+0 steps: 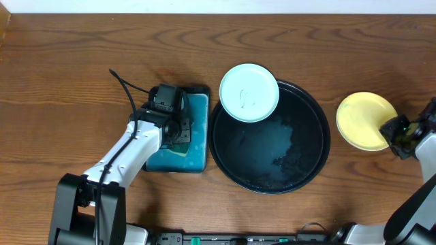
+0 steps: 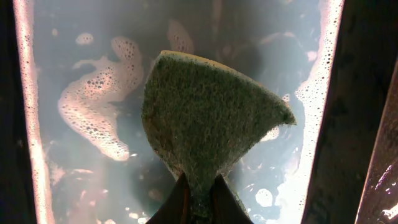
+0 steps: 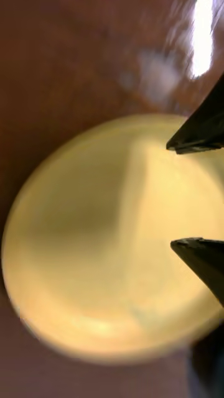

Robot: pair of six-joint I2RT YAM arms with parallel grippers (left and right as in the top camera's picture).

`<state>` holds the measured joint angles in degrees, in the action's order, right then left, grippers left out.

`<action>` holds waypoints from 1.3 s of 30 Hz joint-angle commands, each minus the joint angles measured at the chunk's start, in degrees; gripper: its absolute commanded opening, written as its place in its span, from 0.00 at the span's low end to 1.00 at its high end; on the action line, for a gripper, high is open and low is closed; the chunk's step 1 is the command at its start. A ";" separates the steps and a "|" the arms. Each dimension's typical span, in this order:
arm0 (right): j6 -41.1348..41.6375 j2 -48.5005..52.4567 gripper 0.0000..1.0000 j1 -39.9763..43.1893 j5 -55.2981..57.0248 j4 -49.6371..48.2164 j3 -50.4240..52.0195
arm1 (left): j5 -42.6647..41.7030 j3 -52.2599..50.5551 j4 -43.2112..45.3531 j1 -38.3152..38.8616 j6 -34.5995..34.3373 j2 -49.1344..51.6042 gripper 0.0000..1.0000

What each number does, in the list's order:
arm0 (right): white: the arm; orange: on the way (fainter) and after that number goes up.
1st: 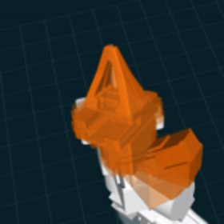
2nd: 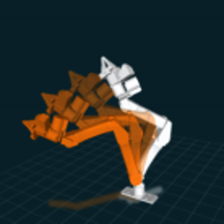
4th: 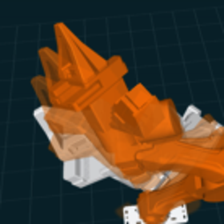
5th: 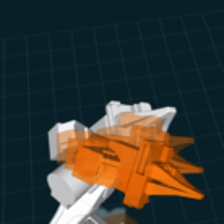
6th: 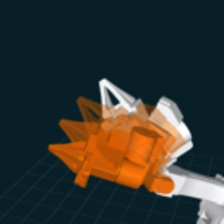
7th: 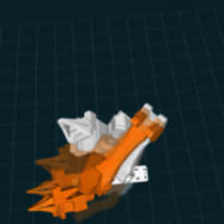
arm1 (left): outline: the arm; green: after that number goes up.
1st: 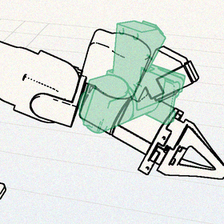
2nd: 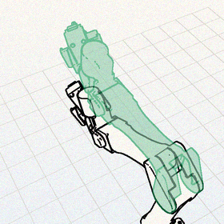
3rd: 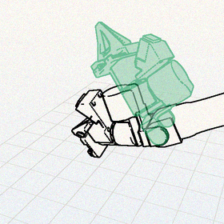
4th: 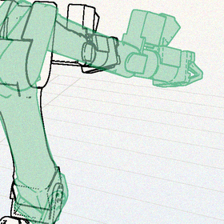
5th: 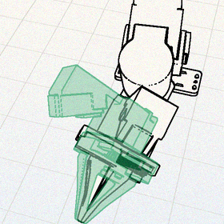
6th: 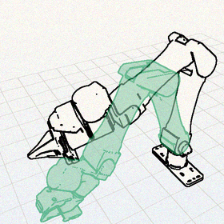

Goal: Clean dirty plates on tray and stack at the side
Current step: 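Carry the yellow plate right and lay it on the clean green plate, then grasp the far pale green plate rim with the right gripper, pull to tray center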

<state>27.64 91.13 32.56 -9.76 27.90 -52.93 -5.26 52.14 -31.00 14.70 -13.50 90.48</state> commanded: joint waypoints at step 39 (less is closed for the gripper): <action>-17.97 20.55 0.50 -41.75 -8.98 1.88 -22.16 | -0.11 -2.93 0.55 -0.26 -0.72 1.53 0.34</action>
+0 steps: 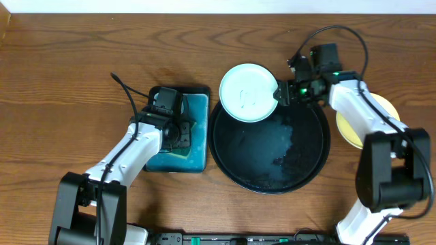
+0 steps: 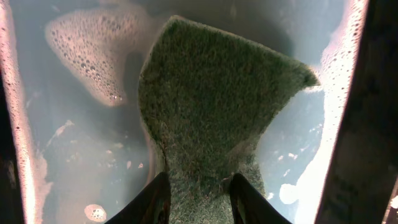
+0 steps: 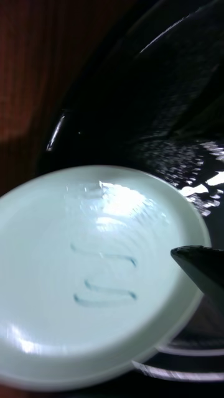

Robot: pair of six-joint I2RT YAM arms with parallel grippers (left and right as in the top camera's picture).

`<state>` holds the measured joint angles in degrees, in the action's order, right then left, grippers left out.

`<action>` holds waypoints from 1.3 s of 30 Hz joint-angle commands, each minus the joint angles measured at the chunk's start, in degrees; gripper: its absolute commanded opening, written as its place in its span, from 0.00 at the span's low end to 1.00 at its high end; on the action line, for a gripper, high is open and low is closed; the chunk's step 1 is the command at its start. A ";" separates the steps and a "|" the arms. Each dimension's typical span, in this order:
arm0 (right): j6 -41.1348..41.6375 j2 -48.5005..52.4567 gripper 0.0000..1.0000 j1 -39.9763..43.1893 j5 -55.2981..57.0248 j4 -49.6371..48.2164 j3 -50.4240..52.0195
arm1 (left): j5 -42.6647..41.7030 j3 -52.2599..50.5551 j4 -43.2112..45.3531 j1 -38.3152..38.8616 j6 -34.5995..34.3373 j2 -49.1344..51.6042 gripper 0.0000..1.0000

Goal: Clean dirty plates on tray and stack at the side
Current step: 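Grasp the far pale green plate rim with the right gripper, pull to tray center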

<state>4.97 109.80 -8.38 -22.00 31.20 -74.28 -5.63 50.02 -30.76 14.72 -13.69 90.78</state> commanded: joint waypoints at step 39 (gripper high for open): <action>7.82 5.03 0.01 -2.43 9.53 23.10 -0.74 | 0.26 -1.11 1.75 -0.31 -0.52 5.46 0.08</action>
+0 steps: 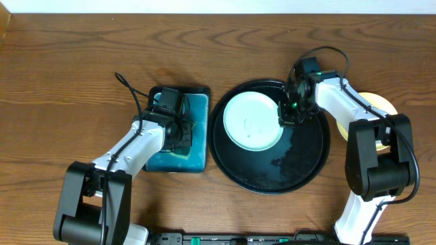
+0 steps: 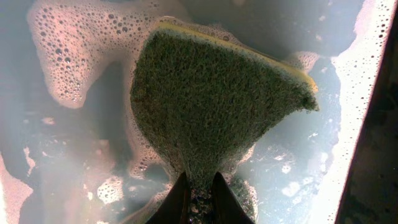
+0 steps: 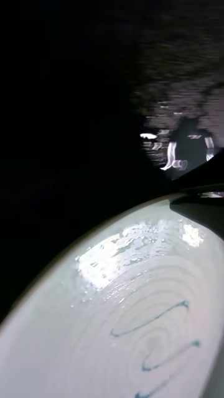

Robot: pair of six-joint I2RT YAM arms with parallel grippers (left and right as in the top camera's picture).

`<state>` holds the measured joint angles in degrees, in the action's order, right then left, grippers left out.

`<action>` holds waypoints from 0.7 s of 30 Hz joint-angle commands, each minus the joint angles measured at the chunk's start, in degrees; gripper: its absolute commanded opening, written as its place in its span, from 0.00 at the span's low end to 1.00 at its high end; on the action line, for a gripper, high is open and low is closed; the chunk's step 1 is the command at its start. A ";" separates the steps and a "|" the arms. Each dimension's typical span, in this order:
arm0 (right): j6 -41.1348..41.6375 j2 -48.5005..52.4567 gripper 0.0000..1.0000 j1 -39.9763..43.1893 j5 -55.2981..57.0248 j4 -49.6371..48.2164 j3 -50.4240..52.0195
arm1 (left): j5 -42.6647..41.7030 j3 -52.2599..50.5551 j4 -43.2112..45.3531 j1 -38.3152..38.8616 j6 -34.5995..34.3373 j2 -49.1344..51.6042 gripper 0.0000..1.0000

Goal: Clean dirty plates on tray and stack at the side
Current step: 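Grasp the far pale green plate rim with the right gripper, pull to tray center, then dip and move the sponge in the basin water with the left gripper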

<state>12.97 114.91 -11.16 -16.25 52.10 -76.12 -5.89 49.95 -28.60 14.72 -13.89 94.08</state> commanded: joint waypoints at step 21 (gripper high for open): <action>-0.39 -0.24 0.01 -1.09 3.80 -3.02 1.14 | 0.50 -0.94 -1.01 -0.31 -0.33 1.95 0.07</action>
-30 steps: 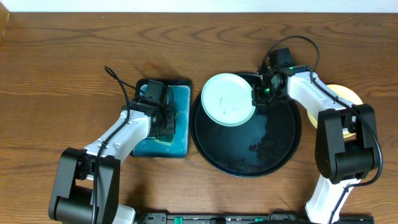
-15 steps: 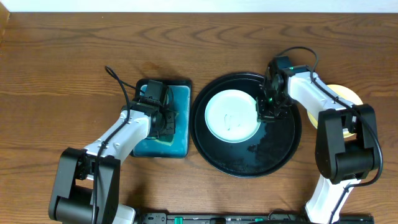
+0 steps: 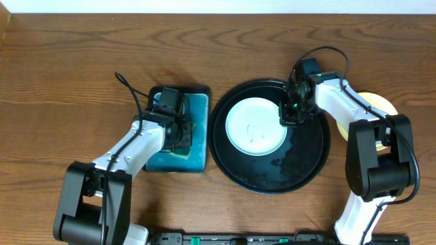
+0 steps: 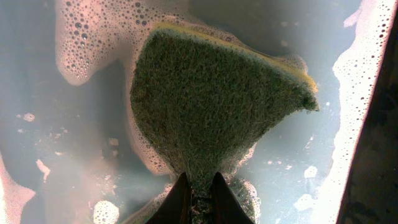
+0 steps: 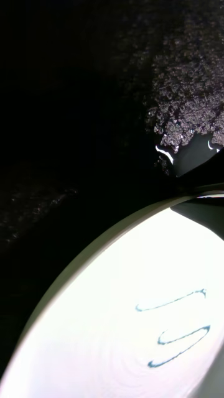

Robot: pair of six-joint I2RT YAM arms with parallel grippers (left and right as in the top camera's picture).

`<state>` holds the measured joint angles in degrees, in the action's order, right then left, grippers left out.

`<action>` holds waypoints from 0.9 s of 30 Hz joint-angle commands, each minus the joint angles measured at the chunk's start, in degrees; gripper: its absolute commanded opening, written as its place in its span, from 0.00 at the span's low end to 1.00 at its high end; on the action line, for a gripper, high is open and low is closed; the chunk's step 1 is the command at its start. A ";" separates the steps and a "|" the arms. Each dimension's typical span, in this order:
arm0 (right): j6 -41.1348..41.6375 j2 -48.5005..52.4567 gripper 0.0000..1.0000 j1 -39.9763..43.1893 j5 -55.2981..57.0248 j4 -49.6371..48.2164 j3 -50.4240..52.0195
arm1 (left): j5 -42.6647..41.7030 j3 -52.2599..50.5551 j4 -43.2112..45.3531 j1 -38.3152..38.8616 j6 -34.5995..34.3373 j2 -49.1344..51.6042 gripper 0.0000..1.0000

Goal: Clean dirty plates on tray and stack at the side
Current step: 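Dip and move the sponge in the basin water with the left gripper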

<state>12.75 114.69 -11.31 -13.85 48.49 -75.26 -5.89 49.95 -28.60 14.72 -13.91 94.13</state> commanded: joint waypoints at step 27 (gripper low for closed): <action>-1.27 -0.02 0.01 -1.33 1.44 0.57 0.28 | -41.75 0.22 -1.09 -21.07 17.38 -17.40 0.07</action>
<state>11.64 114.69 -11.55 -13.63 48.80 -75.26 -35.70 50.06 -29.93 -4.69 -1.32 77.60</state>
